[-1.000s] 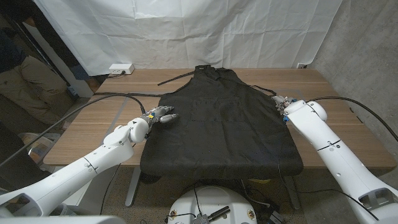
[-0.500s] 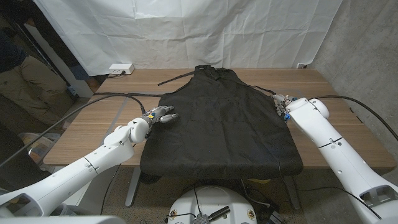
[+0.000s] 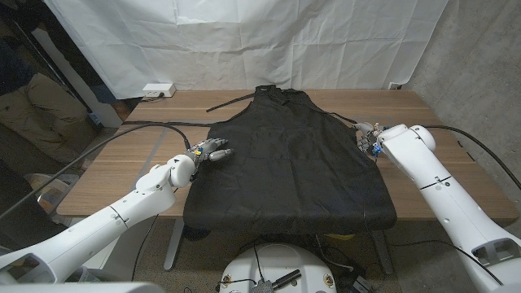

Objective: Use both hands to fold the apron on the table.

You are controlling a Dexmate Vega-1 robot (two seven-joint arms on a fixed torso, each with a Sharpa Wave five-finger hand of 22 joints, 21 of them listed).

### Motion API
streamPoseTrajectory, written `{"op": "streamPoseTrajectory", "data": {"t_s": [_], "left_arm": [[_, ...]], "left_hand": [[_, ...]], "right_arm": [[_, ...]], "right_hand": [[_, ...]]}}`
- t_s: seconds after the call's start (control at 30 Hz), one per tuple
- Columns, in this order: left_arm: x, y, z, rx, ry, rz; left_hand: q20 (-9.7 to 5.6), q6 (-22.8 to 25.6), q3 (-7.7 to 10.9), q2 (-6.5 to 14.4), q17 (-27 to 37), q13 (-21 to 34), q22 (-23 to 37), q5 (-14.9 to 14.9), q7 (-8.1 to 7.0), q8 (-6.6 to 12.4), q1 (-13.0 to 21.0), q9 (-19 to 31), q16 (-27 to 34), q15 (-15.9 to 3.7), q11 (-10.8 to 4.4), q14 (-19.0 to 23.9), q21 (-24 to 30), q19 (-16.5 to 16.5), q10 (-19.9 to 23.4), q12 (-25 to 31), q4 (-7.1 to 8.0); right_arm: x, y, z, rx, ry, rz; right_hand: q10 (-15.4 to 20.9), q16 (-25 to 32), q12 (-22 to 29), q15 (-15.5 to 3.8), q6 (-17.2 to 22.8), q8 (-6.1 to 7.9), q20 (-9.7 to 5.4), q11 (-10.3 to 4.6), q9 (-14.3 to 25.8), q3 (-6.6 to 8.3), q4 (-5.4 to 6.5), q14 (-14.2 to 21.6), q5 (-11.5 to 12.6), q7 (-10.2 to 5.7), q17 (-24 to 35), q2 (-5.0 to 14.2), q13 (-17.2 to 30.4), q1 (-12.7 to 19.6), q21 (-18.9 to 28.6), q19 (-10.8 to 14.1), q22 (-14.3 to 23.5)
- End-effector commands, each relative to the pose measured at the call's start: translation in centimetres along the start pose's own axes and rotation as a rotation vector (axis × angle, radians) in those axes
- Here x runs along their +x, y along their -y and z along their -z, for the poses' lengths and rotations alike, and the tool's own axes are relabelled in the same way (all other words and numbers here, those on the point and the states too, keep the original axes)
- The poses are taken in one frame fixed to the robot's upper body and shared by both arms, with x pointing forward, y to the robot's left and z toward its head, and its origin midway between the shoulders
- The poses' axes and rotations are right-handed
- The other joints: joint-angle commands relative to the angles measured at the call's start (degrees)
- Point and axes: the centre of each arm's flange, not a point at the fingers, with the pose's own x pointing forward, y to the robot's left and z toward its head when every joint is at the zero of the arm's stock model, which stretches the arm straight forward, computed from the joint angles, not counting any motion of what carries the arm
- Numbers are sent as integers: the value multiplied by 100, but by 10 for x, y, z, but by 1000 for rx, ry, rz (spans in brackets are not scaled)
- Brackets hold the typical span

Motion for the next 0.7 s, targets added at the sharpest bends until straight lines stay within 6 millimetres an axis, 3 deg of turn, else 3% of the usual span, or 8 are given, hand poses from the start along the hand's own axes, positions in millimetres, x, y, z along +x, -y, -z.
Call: {"op": "streamPoseTrajectory", "data": {"t_s": [0.03,0.1,0.23,0.43,0.7], "left_arm": [[1,1,-1,-5,3,-4],[1,1,-1,-5,3,-4],[1,1,-1,-8,-2,-6],[0,1,-1,-7,0,-5],[0,1,-1,-7,-4,-7]], "left_hand": [[-3,-35,-10,-12,8,30,8,17,-22,26,37,22,45,-364,-17,-36,36,-2,-57,26,-2],[-4,-36,-10,-9,8,30,8,18,-18,26,36,22,44,-363,-13,-37,35,0,-57,26,-2],[-2,-37,-9,2,8,30,9,21,-15,27,33,22,45,-360,-20,-37,30,2,-55,27,0],[-4,-40,-7,15,8,30,9,25,-10,28,30,22,45,-360,-9,-39,25,2,-63,25,4],[-7,-59,-2,42,9,30,11,31,2,25,23,22,44,-354,-8,-43,17,5,-68,24,12]], "right_arm": [[3,1,-5,-15,-36,-51],[4,1,-7,-47,-55,-56],[6,0,-12,-87,-89,-96],[13,0,-13,-72,-96,-194],[18,3,-13,-43,-83,-257]], "right_hand": [[89,31,42,-98,-84,-40,3,-1,25,35,-126,82,1,27,30,-49,11,143,24,88,8],[17,-19,14,-137,-185,-57,-11,-43,30,100,-296,-60,9,11,60,-109,23,428,10,70,11],[-192,-104,-16,-182,-434,-92,-20,-140,43,183,-394,-314,31,-47,135,-189,78,883,-67,-101,16],[-439,-182,-55,-196,-652,-108,-4,-126,53,159,-371,-544,67,-31,199,-345,117,1149,-111,-194,20],[-498,-141,-5,-304,-799,-83,-82,-168,71,266,-380,-501,149,-20,280,-297,156,1624,-80,-100,25]]}}
